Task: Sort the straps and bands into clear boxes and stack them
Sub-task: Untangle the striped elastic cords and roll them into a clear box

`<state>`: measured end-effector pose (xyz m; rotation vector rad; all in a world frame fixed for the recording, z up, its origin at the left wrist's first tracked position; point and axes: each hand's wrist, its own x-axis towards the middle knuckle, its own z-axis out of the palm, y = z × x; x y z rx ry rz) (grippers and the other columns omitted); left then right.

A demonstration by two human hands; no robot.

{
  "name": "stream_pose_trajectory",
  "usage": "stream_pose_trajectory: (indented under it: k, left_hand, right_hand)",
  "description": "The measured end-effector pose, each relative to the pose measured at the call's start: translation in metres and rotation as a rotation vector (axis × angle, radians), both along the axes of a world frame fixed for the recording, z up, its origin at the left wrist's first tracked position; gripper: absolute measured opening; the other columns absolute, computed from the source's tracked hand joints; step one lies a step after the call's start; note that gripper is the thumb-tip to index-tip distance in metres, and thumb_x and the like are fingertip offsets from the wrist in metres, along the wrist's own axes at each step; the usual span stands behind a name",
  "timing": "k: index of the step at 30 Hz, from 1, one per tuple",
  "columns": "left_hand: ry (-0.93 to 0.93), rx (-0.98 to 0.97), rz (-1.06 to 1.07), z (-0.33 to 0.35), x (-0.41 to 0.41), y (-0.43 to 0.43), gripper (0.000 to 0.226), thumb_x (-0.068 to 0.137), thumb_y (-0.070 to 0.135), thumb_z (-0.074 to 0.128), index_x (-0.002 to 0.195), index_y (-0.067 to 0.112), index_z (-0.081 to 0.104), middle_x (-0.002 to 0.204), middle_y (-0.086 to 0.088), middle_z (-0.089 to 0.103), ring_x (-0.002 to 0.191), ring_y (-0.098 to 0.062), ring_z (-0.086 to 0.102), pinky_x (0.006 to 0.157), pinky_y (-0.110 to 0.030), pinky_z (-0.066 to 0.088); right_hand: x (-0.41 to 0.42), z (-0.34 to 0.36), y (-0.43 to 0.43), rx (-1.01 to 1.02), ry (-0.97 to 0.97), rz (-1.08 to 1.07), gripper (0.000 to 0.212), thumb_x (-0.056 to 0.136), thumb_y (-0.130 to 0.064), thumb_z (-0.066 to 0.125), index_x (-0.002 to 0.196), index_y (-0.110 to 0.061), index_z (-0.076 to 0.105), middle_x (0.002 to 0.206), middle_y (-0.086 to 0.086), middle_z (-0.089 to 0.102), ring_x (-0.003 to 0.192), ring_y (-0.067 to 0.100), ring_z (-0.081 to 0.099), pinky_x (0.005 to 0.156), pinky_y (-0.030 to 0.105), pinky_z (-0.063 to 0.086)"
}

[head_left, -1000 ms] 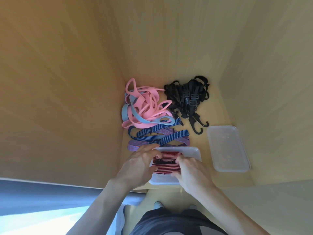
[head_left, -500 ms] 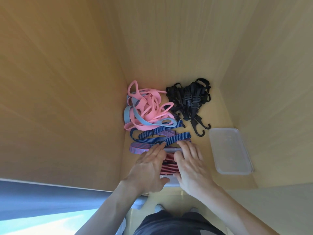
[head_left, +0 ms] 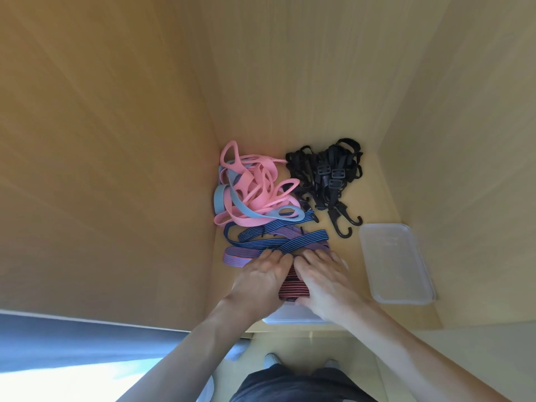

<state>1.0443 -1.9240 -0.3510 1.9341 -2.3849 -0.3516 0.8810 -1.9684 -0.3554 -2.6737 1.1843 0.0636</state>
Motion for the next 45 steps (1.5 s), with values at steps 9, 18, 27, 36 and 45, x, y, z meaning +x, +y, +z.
stream_pose_trajectory:
  k: [9, 18, 27, 36, 45]
  left_hand:
    - [0.069, 0.029, -0.015, 0.002, 0.005, 0.012, 0.059, 0.069, 0.038, 0.08, 0.113, 0.021, 0.045, 0.118, 0.006, 0.046, 0.109, -0.016, 0.039, 0.085, -0.026, 0.037]
    - [0.288, 0.168, 0.176, 0.019, 0.022, 0.037, 0.056, 0.078, 0.044, 0.078, 0.124, 0.032, 0.048, 0.149, 0.014, 0.026, 0.138, -0.006, 0.026, 0.104, -0.022, 0.033]
    - [0.628, 0.037, 0.622, 0.02, 0.053, 0.057, 0.014, 0.092, 0.014, 0.065, 0.103, 0.022, 0.061, 0.114, 0.008, 0.057, 0.104, -0.009, 0.054, 0.09, -0.02, 0.042]
    - [0.308, 0.036, 0.6, -0.011, 0.057, 0.016, 0.072, 0.082, -0.001, 0.056, 0.147, 0.025, 0.041, 0.153, 0.0, 0.034, 0.139, -0.022, 0.032, 0.113, -0.031, 0.033]
    - [0.49, 0.046, 0.815, -0.004, 0.059, 0.005, 0.02, 0.083, 0.009, 0.064, 0.098, 0.021, 0.07, 0.095, 0.002, 0.072, 0.089, -0.022, 0.066, 0.071, -0.029, 0.05]
  right_hand:
    - [-0.004, 0.003, 0.005, 0.008, -0.011, 0.044, 0.061, 0.066, -0.049, 0.084, 0.11, -0.02, 0.053, 0.115, -0.004, 0.051, 0.107, 0.021, 0.051, 0.093, 0.036, 0.036]
    - [-0.015, 0.037, -0.021, 0.325, -0.203, 0.028, 0.033, 0.082, -0.057, 0.071, 0.097, -0.036, 0.05, 0.124, -0.019, 0.044, 0.115, 0.008, 0.044, 0.094, 0.027, 0.035]
    - [0.015, 0.032, -0.085, 0.218, -0.025, -0.078, 0.012, 0.091, -0.028, 0.071, 0.102, -0.033, 0.067, 0.109, -0.008, 0.062, 0.093, 0.012, 0.056, 0.074, 0.032, 0.048]
    - [0.033, 0.004, -0.102, 0.177, 0.005, -0.124, 0.02, 0.085, -0.035, 0.076, 0.093, -0.033, 0.058, 0.105, -0.008, 0.063, 0.09, 0.018, 0.06, 0.072, 0.032, 0.049]
    - [0.011, 0.003, -0.117, 0.348, -0.413, -0.493, 0.011, 0.088, -0.028, 0.075, 0.092, -0.029, 0.064, 0.077, -0.011, 0.065, 0.071, 0.005, 0.06, 0.055, 0.022, 0.038]
